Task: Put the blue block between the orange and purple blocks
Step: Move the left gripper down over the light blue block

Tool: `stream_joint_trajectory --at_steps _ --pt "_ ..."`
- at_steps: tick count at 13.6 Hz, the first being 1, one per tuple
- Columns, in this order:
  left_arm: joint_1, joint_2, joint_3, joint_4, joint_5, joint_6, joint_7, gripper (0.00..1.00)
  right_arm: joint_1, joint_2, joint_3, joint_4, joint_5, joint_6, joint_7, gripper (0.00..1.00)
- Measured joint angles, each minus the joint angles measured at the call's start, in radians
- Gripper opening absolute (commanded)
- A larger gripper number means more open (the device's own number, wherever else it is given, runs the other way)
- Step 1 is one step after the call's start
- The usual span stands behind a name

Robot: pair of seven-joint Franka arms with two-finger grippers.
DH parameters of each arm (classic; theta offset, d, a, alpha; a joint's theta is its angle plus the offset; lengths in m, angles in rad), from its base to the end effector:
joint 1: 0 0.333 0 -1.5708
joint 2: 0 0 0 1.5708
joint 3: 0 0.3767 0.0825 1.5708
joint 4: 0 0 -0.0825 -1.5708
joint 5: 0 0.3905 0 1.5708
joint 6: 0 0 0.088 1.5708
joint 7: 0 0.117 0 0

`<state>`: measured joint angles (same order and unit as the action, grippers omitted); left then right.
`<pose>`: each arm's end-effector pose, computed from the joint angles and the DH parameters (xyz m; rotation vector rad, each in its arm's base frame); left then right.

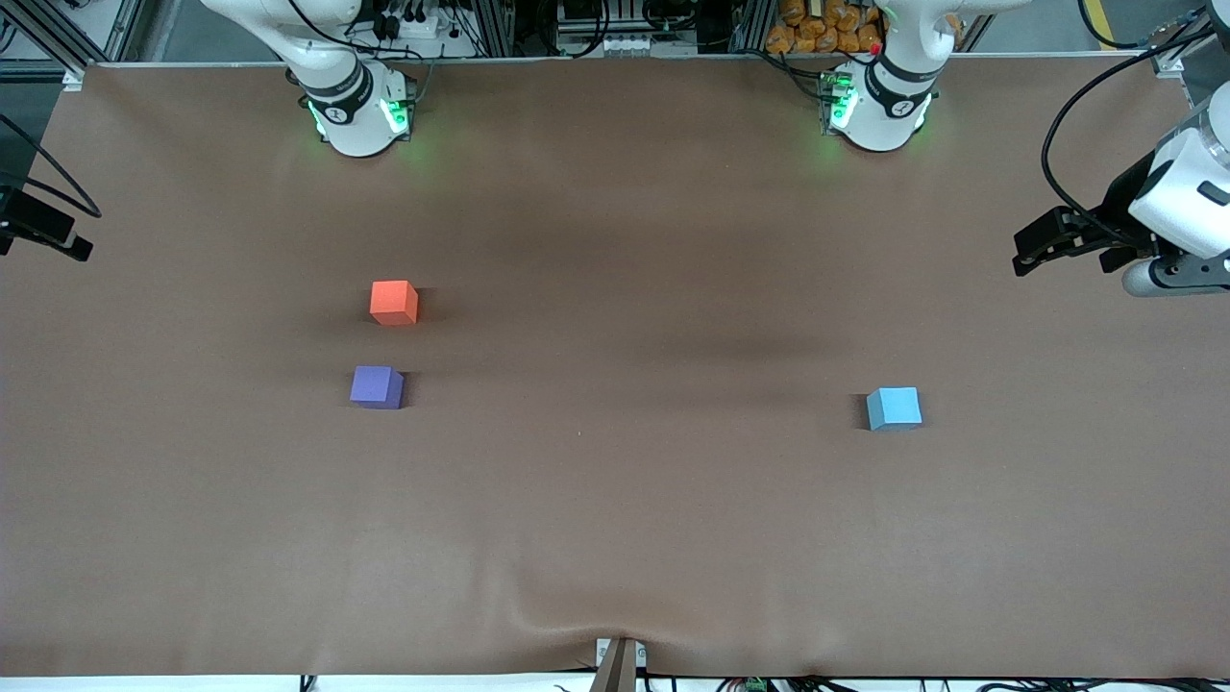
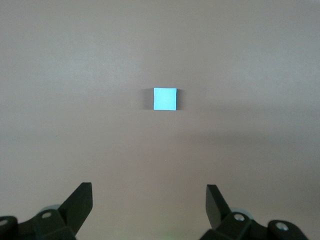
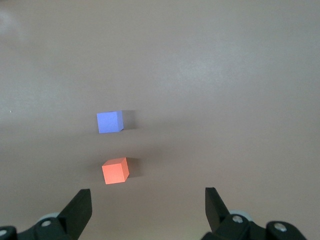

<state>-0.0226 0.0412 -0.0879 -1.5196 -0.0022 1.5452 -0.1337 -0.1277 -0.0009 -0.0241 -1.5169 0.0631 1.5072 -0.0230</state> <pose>0.5703 -0.0623 0.6741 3.1374 0.0364 -0.0252 0.5493 -0.0762 0.6960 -3.0720 0.1924 0.0050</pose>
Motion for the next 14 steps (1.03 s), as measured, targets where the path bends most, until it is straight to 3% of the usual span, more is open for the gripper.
stream_joint_trajectory --at_steps 14 --pt "0.008 0.003 0.002 0.000 0.000 -0.007 0.021 1.00 0.000 0.000 0.000 0.000 0.000 -0.013 0.001 1.00"
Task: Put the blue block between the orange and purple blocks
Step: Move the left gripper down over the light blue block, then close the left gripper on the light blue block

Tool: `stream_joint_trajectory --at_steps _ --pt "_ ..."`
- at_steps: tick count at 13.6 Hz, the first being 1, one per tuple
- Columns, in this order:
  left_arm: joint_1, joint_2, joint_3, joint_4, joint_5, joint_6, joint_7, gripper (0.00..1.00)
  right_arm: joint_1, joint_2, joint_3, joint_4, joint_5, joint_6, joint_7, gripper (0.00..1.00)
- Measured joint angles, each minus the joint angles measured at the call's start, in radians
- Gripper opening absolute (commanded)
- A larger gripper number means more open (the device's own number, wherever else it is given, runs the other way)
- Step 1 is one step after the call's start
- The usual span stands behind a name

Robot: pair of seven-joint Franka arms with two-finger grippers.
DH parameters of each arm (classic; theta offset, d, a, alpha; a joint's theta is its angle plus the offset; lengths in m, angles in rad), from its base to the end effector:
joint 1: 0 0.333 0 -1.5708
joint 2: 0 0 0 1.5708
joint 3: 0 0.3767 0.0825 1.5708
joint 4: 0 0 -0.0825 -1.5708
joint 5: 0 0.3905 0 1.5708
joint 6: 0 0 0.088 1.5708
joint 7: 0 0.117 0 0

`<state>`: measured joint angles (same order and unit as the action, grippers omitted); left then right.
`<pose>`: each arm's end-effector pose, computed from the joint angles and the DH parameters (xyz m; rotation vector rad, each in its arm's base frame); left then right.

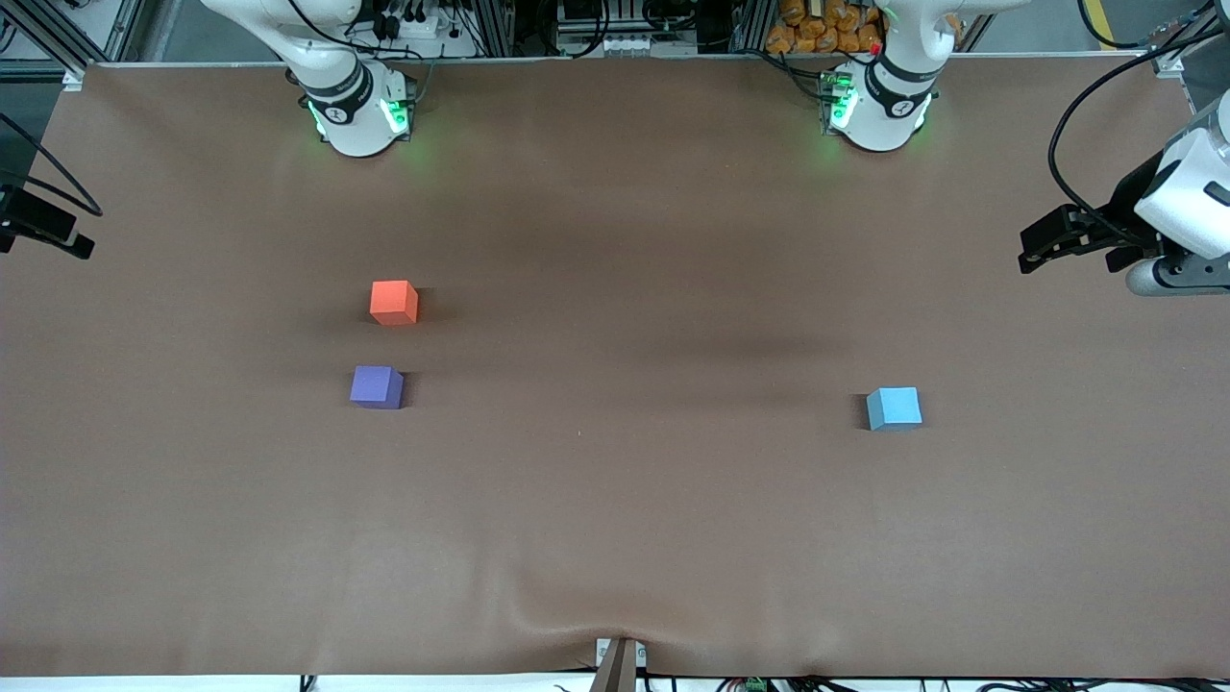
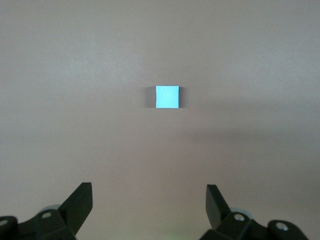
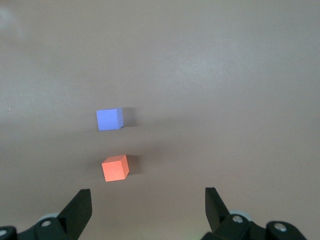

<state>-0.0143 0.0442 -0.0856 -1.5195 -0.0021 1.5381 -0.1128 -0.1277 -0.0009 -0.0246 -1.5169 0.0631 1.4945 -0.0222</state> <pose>0.5711 -0.0562 0.6718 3.1381 0.0202 -0.0407 0.5478 -0.0762 0.6949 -3.0708 0.1937 0.0245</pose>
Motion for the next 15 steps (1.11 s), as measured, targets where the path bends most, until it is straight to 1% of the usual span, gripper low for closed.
stream_joint_trajectory --at_steps 4,6,8,11,15 --pt "-0.001 0.014 -0.003 -0.001 0.016 0.010 0.001 1.00 0.000 0.000 0.000 0.000 0.000 0.000 0.000 1.00" --pt "-0.003 0.051 -0.005 -0.004 0.018 0.053 0.001 1.00 0.000 0.000 0.000 0.000 0.000 0.000 0.000 1.00" --pt "-0.004 0.116 -0.006 -0.013 0.019 0.122 0.001 1.00 0.000 0.000 0.000 0.000 0.000 0.000 0.000 1.00" --pt "-0.004 0.238 -0.006 -0.074 0.020 0.310 0.001 1.00 0.000 0.000 0.000 0.000 0.000 -0.001 0.000 1.00" --pt "-0.006 0.359 -0.008 -0.251 0.021 0.625 0.002 1.00 0.000 0.000 0.000 0.000 0.000 -0.001 0.000 1.00"
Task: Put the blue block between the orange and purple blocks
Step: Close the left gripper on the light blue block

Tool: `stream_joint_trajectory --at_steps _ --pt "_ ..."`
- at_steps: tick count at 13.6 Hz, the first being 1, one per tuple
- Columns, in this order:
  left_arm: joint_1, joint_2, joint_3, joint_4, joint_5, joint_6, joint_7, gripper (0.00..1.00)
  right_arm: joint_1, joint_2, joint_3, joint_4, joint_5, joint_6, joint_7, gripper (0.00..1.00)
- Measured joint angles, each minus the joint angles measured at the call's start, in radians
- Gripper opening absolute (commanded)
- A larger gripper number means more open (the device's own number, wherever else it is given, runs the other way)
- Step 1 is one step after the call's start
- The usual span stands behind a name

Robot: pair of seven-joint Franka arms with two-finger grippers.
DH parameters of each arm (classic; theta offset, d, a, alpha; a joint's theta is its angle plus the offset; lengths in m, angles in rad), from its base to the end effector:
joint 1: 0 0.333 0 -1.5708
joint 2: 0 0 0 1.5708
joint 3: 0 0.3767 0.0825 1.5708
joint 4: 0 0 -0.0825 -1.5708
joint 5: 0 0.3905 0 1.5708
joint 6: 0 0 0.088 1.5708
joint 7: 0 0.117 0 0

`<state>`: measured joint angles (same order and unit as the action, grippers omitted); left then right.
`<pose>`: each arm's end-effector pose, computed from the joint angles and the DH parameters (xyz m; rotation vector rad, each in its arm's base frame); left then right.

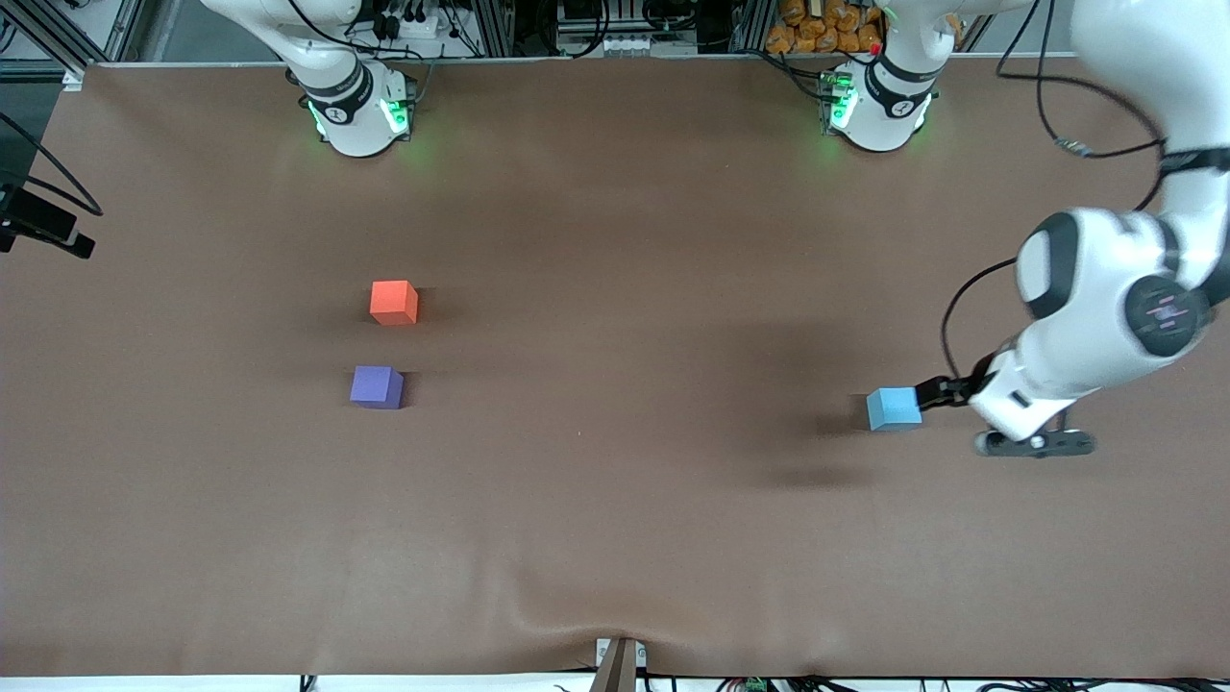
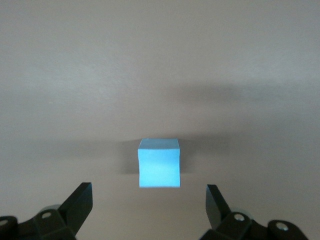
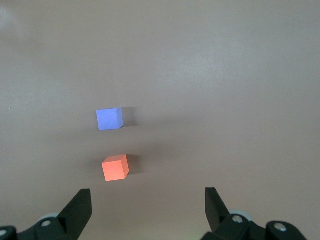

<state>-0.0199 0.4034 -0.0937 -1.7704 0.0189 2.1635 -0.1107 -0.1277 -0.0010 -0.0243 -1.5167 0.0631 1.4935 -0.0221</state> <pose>0.6753 -0.0694 0.3767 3.1215 -0.0097 -0.0168 0.5477 -0.0760 0.6950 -3.0707 0.1933 0.0256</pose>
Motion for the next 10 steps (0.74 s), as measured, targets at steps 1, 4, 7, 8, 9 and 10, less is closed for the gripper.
stream_joint_trajectory --at_steps 1,4,7,8,9,10 --pt "0.001 0.021 0.000 -0.044 0.003 0.072 0.001 1.00 0.000 0.000 0.000 0.000 0.000 0.000 0.000 1.00" --pt "0.003 0.069 0.000 -0.131 0.023 0.214 0.001 1.00 0.000 0.000 0.000 0.000 0.000 0.000 0.000 1.00" --pt "0.003 0.099 0.000 -0.146 0.025 0.234 0.001 1.00 0.000 0.000 0.000 0.000 0.000 0.000 0.000 1.00" --pt "0.003 0.102 0.000 -0.146 0.025 0.234 0.002 1.00 0.000 0.000 0.000 0.000 0.000 0.000 0.000 1.00" --pt "0.002 0.104 -0.001 -0.148 0.025 0.234 0.002 1.00 0.000 0.000 0.000 0.000 0.000 0.000 0.000 1.00" --pt "0.002 0.107 -0.001 -0.150 0.025 0.235 0.002 0.90 0.000 0.000 0.000 0.000 0.000 0.000 0.000 1.00"
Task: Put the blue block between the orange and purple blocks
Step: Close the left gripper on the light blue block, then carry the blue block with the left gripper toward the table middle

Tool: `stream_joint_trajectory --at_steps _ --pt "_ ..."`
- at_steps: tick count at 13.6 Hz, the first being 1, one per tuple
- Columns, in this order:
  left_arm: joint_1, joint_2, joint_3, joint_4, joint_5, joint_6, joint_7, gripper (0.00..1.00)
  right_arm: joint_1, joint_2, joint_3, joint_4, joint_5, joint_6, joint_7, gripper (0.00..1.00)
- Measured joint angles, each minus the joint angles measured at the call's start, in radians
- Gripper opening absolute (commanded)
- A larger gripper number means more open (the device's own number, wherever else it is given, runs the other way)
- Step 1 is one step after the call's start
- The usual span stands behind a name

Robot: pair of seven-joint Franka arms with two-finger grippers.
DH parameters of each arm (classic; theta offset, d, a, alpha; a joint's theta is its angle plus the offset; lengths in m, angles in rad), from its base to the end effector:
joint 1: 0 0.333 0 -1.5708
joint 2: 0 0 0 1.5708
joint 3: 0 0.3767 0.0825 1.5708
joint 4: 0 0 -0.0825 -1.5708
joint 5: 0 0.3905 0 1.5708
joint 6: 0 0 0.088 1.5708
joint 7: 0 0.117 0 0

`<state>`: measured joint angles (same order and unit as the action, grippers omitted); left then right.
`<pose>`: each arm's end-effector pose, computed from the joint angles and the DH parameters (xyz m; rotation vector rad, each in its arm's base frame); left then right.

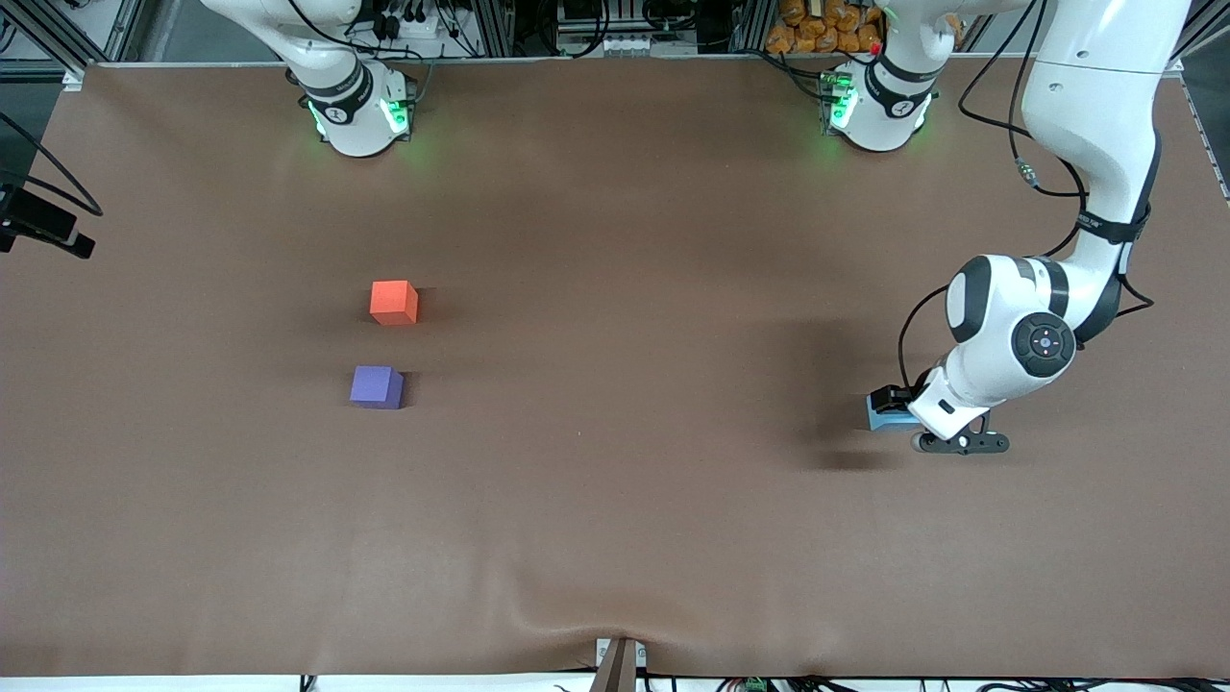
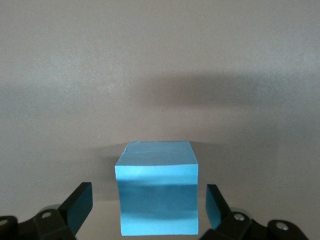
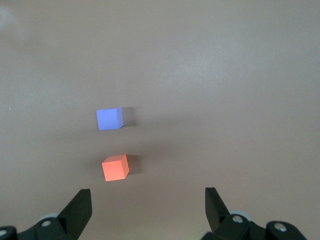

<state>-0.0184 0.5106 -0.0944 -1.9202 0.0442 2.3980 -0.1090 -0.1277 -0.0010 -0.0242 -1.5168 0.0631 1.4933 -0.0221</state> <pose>0.6540 -0.0689 0.2607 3.1275 -0.0399 -0.0496 0.5476 -0.0760 0.6949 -3.0707 0.1931 0.0261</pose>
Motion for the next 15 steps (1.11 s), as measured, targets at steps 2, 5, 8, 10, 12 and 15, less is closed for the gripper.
stream_joint_trajectory --at_steps 2,5,8,10,12,15 --pt "0.000 0.013 0.000 -0.001 0.000 0.006 0.000 0.52 0.000 0.000 0.000 0.000 0.000 0.000 0.000 1.00" --pt "-0.004 0.021 -0.001 -0.001 0.002 0.014 0.001 0.00 0.000 0.000 0.000 0.000 0.000 0.000 0.000 1.00" --pt "-0.037 0.018 -0.009 0.013 0.002 0.017 0.003 0.00 0.000 0.000 0.000 0.000 0.000 0.000 0.000 1.00" --pt "-0.119 0.002 -0.015 0.038 0.002 0.012 -0.022 0.03 0.000 0.000 0.000 0.000 0.000 0.000 0.000 1.00" --pt "-0.252 -0.015 -0.019 0.084 0.002 -0.029 -0.145 0.04 0.000 0.000 0.001 0.000 0.000 0.000 0.000 1.00" --pt "-0.478 0.016 -0.018 0.197 0.002 -0.088 -0.366 0.04 0.000 0.000 0.002 0.000 0.003 0.001 0.000 1.00"
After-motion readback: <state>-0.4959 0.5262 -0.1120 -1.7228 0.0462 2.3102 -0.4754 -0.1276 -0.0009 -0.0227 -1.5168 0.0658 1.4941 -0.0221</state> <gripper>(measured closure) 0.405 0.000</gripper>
